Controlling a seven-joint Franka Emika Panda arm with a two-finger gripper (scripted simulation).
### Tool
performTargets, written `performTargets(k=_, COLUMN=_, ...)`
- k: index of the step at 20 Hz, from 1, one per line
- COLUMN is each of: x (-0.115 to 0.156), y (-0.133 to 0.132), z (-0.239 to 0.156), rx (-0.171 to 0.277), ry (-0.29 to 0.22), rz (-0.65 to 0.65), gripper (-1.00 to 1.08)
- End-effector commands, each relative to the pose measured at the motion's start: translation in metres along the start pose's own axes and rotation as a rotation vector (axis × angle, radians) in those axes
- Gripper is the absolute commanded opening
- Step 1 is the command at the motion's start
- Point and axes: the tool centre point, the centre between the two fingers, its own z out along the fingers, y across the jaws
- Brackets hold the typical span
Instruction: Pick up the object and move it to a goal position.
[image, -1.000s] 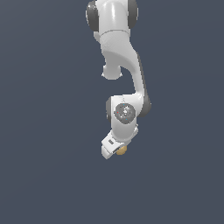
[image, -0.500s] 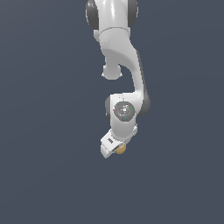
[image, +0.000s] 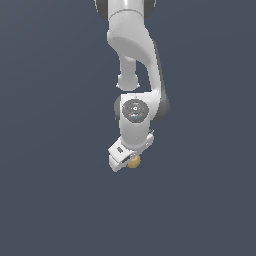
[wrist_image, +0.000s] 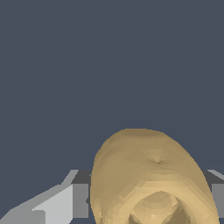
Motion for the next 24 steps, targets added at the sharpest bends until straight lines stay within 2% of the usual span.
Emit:
performTargets(k=1, x=-0.011, y=0.002, z=-0.019, rx=-0.001, ry=0.001, rz=0.0, gripper=-1.0)
performTargets(k=17, x=-0.098, y=0.019, z=-0.176, rx=0.0, ry=0.002, rz=0.0, gripper=-1.0)
performTargets(k=24, x=-0.126, y=0.026, z=-0.231, rx=0.0, ry=0.002, rz=0.0, gripper=-1.0)
